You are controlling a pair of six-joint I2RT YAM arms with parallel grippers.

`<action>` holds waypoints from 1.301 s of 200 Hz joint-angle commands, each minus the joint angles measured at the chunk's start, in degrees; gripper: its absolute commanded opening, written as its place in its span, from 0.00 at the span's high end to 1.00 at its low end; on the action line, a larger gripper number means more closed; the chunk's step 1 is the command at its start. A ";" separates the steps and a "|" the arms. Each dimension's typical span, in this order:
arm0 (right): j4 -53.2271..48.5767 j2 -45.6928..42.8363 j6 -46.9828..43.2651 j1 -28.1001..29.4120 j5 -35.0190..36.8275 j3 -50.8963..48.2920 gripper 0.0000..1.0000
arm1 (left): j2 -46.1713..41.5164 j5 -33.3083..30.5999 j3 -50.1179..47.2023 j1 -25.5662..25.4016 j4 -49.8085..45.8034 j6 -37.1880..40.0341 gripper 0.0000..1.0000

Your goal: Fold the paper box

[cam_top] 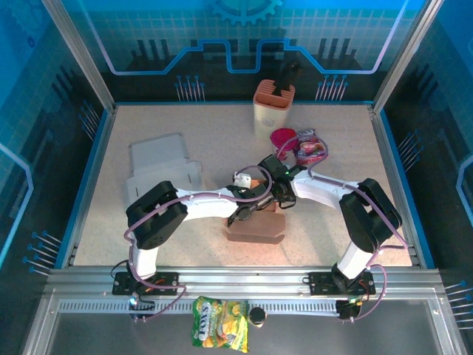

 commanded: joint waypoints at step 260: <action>-21.34 -6.64 54.26 -9.44 -19.00 -2.74 1.00 | -43.01 12.89 -8.61 -0.50 -14.96 -1.09 0.35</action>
